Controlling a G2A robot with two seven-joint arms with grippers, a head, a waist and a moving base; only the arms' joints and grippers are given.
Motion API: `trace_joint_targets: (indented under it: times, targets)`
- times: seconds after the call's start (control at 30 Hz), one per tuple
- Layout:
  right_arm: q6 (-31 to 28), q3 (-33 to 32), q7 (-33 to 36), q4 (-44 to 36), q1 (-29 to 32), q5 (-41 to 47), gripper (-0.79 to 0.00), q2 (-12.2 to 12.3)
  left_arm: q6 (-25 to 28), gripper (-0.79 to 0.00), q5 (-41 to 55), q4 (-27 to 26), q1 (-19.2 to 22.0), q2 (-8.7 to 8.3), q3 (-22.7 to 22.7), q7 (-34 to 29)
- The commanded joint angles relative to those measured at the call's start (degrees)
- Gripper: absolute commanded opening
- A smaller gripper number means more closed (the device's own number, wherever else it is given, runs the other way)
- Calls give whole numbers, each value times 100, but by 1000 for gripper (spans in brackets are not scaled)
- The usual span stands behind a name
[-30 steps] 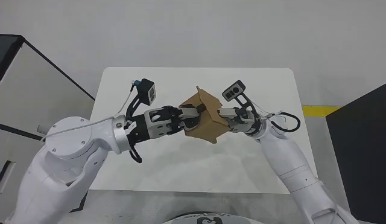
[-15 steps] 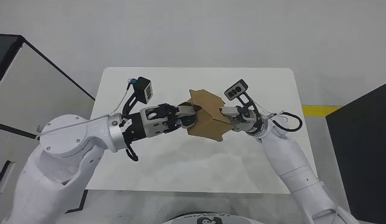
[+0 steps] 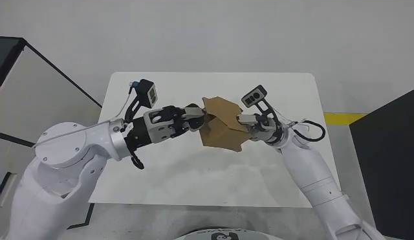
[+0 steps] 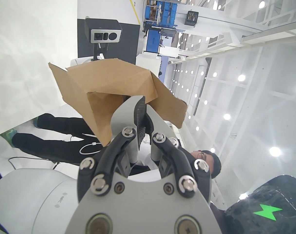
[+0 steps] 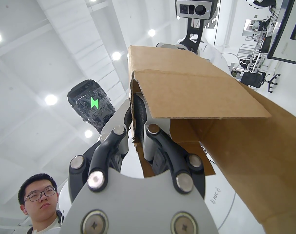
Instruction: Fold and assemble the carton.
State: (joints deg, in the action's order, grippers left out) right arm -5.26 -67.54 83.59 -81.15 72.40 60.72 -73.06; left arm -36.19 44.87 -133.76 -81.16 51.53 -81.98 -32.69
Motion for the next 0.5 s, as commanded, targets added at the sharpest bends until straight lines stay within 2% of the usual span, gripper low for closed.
trace_joint_targets:
  times: [0.0,0.23,0.47]
  targets:
    - [1,8,-2,-6,-7,-34,-785,2,-9,-785,14,24,61,11,114,23]
    - [1,15,-19,-23,-11,-70,-785,6,-86,-785,-111,88,324,48,580,55]
    - [21,43,4,-11,-31,-57,-785,4,-126,-785,-220,150,492,77,809,159]
